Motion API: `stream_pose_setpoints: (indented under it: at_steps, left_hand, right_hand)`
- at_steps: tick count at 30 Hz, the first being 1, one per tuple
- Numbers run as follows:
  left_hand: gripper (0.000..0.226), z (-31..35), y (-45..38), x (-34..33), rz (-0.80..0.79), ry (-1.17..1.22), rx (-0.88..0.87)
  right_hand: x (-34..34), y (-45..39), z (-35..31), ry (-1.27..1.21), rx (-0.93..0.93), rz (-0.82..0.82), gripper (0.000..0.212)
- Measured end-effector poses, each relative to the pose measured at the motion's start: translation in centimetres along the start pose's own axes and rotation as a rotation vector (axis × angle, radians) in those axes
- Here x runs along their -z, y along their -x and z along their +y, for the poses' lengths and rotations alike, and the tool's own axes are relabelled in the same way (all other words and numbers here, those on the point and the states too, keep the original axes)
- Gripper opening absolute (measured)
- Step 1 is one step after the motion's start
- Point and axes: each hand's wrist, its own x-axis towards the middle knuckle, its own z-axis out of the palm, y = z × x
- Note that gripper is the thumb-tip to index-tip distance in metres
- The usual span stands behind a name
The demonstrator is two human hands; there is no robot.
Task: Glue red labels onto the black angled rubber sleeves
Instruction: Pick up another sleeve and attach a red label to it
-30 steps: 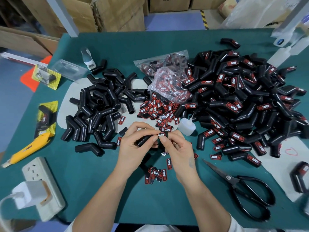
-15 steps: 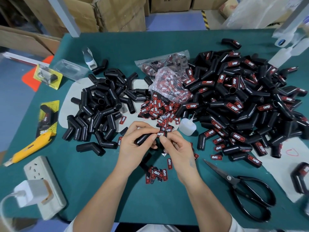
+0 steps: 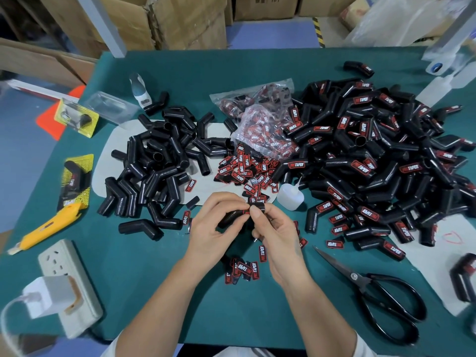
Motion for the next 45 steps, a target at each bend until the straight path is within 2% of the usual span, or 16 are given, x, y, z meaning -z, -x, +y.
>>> stream_pose_setpoints:
  at_steps: [4,6,10,18,20,25,36,45]
  left_hand:
    - [0.039,0.2,0.1,-0.1,0.025,0.105,0.077]
    - [0.038,0.4,0.0,-0.2,0.039,0.143,0.089]
    - [0.017,0.1,0.0,0.1,0.011,0.036,-0.022]
    - [0.009,0.0,-0.1,0.3,0.011,0.04,-0.02]
    - [0.01,0.0,-0.3,0.4,0.02,0.027,-0.028]
    - [0.013,-0.2,-0.4,0.5,0.005,-0.028,-0.063]
    - [0.022,-1.4,-0.4,0.9,-0.079,-0.167,-0.211]
    - [0.015,-0.6,-0.5,1.1,-0.023,0.002,-0.066]
  right_hand:
    - [0.0,0.1,-0.1,0.0,0.038,0.022,0.03]
    - [0.0,0.1,-0.2,0.011,0.042,0.024,0.027]
    - [-0.1,0.3,-0.4,0.04,0.043,0.037,0.028]
    - [-0.1,0.3,-0.5,0.037,0.045,0.037,0.04]
    - [-0.1,0.3,-0.6,0.039,0.041,0.035,0.042]
    - [-0.3,0.5,-1.1,0.052,0.038,0.032,0.031]
    - [-0.2,0.4,-0.5,0.065,0.038,0.05,0.03]
    - [-0.4,0.5,-1.0,0.039,0.046,0.033,0.027]
